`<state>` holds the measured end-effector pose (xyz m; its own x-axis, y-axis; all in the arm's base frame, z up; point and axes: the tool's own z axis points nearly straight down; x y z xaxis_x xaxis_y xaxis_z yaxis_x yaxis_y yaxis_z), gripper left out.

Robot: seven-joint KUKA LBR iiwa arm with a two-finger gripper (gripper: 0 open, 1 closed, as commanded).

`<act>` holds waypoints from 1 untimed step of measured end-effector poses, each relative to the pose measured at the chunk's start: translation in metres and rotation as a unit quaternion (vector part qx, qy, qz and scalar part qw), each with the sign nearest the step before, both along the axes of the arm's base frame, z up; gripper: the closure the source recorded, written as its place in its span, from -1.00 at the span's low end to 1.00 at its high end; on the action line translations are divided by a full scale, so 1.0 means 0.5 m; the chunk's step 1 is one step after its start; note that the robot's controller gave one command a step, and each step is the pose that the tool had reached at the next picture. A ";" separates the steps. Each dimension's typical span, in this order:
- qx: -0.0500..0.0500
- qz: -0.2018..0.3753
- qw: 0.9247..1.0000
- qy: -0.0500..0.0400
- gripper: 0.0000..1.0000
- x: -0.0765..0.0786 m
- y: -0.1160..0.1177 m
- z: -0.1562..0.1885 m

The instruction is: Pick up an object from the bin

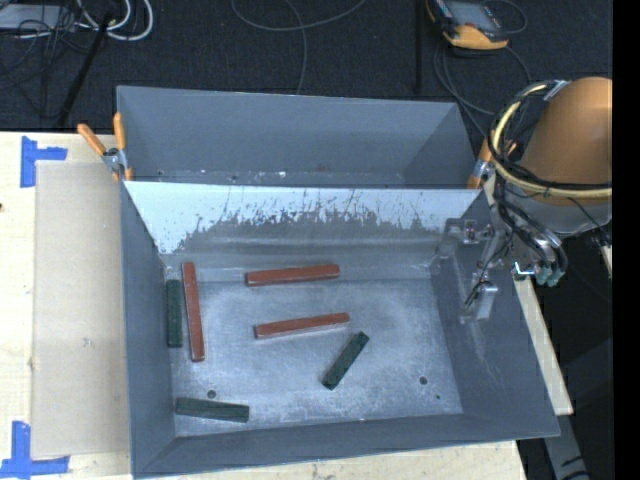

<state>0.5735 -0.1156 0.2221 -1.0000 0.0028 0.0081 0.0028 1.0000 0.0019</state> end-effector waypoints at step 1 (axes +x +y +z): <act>0.000 -0.058 0.998 0.000 -1.00 -0.013 0.117 -0.191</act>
Offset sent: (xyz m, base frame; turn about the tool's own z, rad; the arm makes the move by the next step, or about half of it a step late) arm -0.0049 0.0548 -0.0903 0.1194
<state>0.5670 -0.0573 0.1268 -0.9929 0.1190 0.0087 0.1190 0.9929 0.0026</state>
